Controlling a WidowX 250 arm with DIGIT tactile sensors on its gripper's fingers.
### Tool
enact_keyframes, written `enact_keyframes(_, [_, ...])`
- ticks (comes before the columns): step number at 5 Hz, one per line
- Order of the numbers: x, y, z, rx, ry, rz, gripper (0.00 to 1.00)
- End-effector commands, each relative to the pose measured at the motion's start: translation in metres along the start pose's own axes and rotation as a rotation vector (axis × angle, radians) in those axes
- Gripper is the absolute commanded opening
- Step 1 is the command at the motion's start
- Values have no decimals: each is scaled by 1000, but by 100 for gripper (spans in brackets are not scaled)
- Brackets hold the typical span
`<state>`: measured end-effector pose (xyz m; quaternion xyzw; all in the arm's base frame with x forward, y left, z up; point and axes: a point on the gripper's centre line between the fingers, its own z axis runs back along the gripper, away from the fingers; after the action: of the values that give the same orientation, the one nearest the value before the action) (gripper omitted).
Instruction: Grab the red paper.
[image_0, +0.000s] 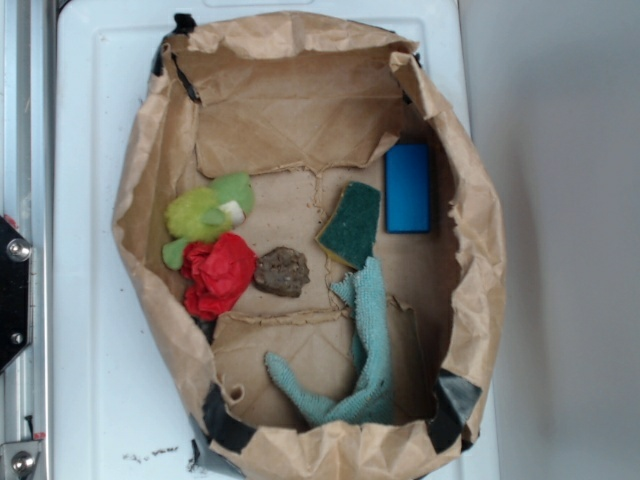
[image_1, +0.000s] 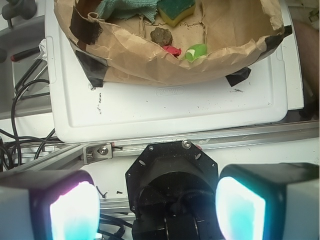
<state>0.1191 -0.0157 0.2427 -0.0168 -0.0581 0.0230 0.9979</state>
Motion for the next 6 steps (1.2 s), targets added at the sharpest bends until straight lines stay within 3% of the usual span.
enact_keyframes(1, [0, 0, 0, 0, 0, 0, 100])
enact_keyframes(2, [49, 16, -22, -76, 10, -70, 100])
enact_keyframes(3, [75, 32, -40, -103, 25, -84, 100])
enact_keyframes(4, [98, 52, -63, -76, 5, -107, 100])
enact_keyframes(5, [116, 63, -79, -86, -8, -121, 100])
enact_keyframes(6, [134, 66, -95, -48, -67, -136, 100])
